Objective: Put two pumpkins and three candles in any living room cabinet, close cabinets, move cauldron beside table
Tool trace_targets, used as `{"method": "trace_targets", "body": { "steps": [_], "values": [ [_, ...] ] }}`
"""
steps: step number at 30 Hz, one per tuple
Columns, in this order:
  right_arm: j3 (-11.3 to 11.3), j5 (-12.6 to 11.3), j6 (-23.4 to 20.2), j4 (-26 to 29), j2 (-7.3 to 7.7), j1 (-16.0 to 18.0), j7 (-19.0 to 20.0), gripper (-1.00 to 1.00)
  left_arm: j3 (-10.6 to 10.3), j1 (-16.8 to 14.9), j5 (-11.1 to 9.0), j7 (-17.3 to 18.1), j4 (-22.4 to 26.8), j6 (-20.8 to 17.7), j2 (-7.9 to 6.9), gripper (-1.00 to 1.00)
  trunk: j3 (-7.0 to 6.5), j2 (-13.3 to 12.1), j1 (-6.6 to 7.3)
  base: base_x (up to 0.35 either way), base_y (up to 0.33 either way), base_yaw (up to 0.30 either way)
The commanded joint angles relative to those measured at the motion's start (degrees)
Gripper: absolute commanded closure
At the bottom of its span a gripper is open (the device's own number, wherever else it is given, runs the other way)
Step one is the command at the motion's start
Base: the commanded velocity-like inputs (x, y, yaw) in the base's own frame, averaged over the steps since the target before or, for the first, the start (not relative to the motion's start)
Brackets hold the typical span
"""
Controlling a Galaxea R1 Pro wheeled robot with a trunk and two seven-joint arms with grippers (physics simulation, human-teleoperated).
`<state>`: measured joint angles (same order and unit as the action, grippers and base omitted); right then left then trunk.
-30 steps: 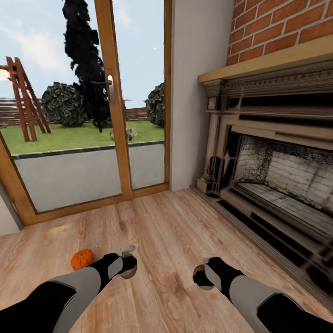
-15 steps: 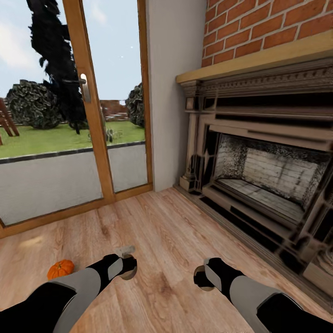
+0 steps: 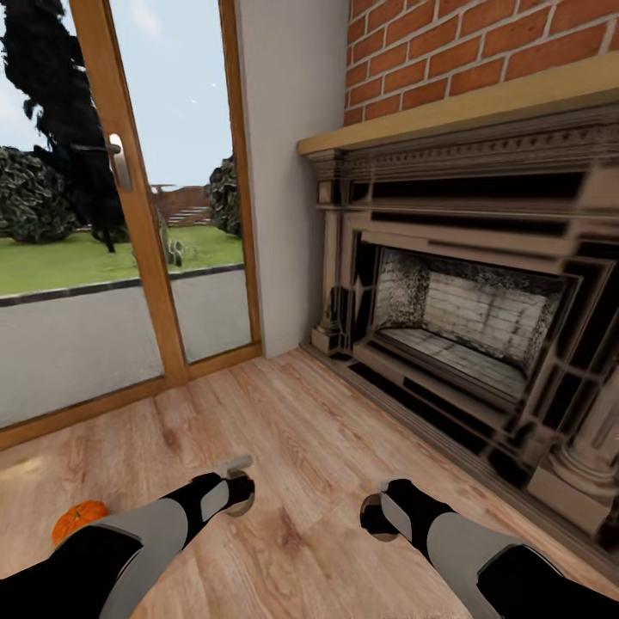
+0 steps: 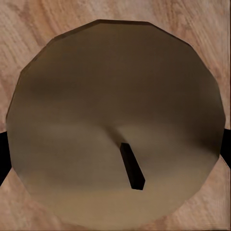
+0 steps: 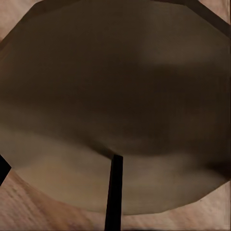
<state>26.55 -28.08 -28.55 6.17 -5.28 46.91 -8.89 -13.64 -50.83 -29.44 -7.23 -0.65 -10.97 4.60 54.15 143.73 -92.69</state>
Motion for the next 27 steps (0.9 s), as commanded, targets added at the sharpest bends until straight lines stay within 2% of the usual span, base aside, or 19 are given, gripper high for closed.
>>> {"method": "trace_targets", "body": {
  "steps": [1, 27],
  "values": [
    [0.4, -0.6, -0.3, 0.1, 0.01, 0.0, -0.4, 1.0, -0.5, -0.1, -0.5, -0.1, -0.1, -0.1, 0.03, 1.0, 0.04, 0.0, 0.01, 0.0, 0.0, -0.295],
    [0.3, -0.6, -0.3, 0.1, 0.01, 0.0, -0.4, 1.0, -0.6, -0.1, -0.5, -0.1, -0.1, -0.1, 0.14, 1.0, -0.58, 0.0, 0.01, 0.0, 0.0, -0.296]
  ]
}}
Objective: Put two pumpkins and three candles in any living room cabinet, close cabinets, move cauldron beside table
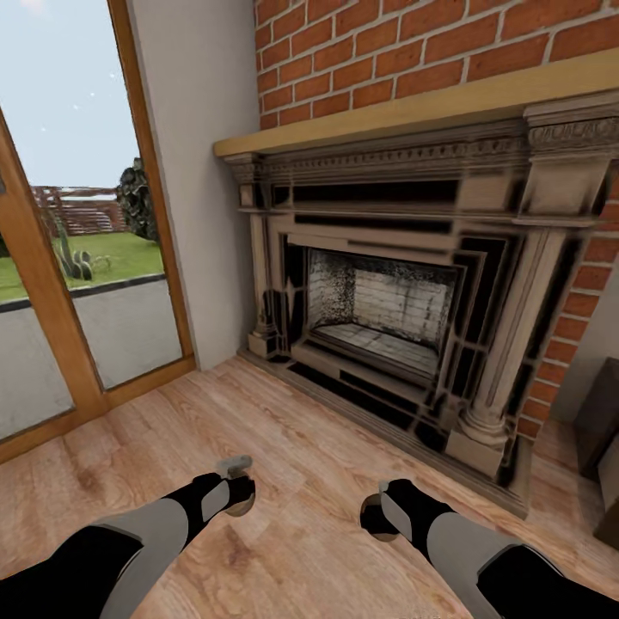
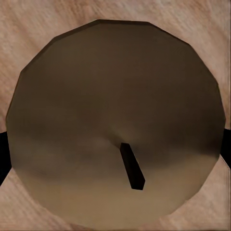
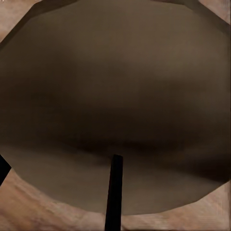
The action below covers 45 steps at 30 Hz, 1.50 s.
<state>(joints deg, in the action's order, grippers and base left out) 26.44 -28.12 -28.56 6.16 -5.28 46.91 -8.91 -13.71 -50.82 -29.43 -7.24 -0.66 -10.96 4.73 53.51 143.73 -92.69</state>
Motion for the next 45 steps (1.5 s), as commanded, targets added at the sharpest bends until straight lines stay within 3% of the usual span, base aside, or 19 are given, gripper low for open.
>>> {"method": "trace_targets", "body": {
  "steps": [1, 16, 45],
  "values": [
    [0.5, -0.5, -0.3, 0.1, 0.01, 0.0, -0.4, 1.0, -0.5, -0.1, -0.5, -0.1, 0.0, -0.1, 0.04, 1.0, 0.03, 0.0, 0.02, 0.0, 0.0, -0.295],
    [0.4, -0.6, -0.4, 0.1, 0.01, 0.0, -0.5, 1.0, -0.5, -0.1, -0.5, -0.3, -0.1, -0.1, 0.19, 1.0, -0.13, 0.0, 0.02, -0.075, -0.061, -0.296],
    [0.5, -0.5, -0.4, 0.1, 0.01, 0.0, -0.5, 1.0, -0.5, -0.1, -0.4, -0.3, -0.8, -0.1, 0.63, 1.0, -0.74, 0.0, 0.02, -0.026, -0.313, -0.285]
  ]
}}
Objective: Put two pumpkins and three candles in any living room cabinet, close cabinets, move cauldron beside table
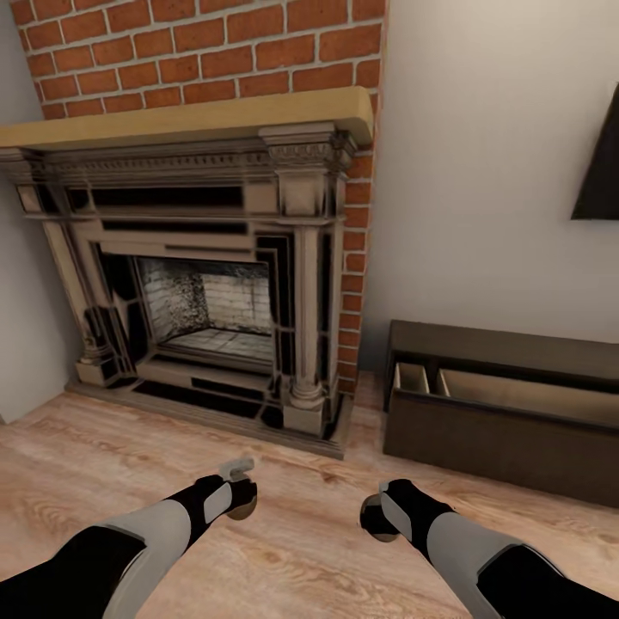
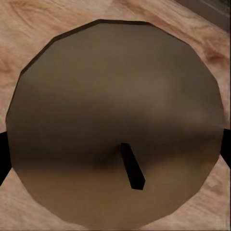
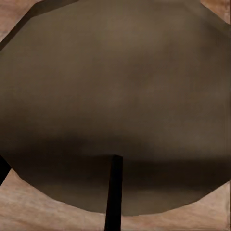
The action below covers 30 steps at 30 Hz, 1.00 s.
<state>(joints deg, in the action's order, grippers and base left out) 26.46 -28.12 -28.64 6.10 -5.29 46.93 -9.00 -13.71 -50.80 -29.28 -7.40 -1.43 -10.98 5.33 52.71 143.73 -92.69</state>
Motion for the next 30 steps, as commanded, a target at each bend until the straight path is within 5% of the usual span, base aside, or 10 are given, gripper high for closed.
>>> {"method": "trace_targets", "body": {
  "steps": [1, 13, 30],
  "values": [
    [0.4, -0.5, -0.3, 0.1, 0.02, 0.0, -0.4, 1.0, -0.5, -0.1, -0.5, -0.2, -0.1, -0.1, 0.05, 1.0, 0.0, 0.0, 0.01, 0.0, -0.324, -0.263],
    [0.4, -0.5, -0.3, 0.2, 0.02, 0.0, -0.4, 1.0, -0.5, -0.1, -0.5, -0.2, -0.2, -0.1, 0.29, 1.0, -0.56, 0.0, 0.01, 0.0, -0.323, -0.251],
    [0.4, -0.5, -0.3, 0.2, 0.02, 0.0, -0.4, 1.0, -0.5, -0.1, -0.5, -0.2, -0.2, -0.1, 0.93, 1.0, -0.08, 0.0, 0.01, 0.0, -0.323, -0.018]
  ]
}}
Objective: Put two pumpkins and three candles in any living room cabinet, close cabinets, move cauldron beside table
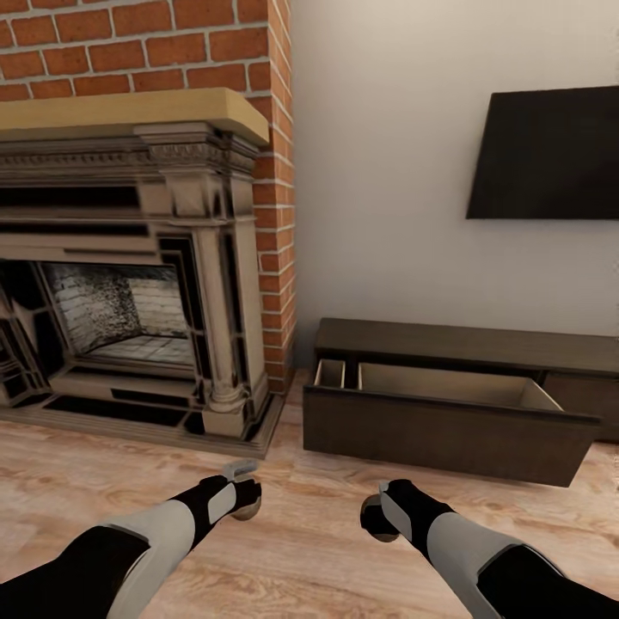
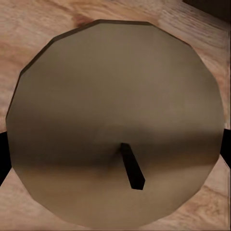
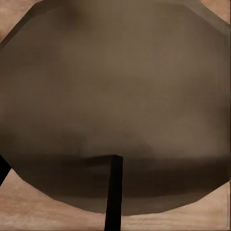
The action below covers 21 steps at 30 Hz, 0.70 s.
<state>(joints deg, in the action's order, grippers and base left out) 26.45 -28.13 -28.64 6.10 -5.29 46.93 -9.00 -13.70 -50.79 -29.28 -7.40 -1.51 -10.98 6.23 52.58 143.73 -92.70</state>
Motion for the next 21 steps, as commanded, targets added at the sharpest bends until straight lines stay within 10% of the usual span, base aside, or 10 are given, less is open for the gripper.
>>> {"method": "trace_targets", "body": {
  "steps": [1, 21],
  "values": [
    [0.4, -0.5, -0.3, 0.2, 0.02, 0.0, -0.4, 1.0, -0.5, -0.1, -0.5, -0.2, -0.1, -0.1, 0.06, 1.0, 0.1, 0.0, 0.02, 0.0, -0.323, 0.0],
    [0.5, -0.5, -0.2, 0.1, 0.02, 0.0, -0.5, 1.0, -0.5, 0.0, -0.4, -0.2, -0.1, -0.1, 0.25, 1.0, 0.34, 0.0, 0.02, 0.0, -0.134, 0.0]
  ]
}}
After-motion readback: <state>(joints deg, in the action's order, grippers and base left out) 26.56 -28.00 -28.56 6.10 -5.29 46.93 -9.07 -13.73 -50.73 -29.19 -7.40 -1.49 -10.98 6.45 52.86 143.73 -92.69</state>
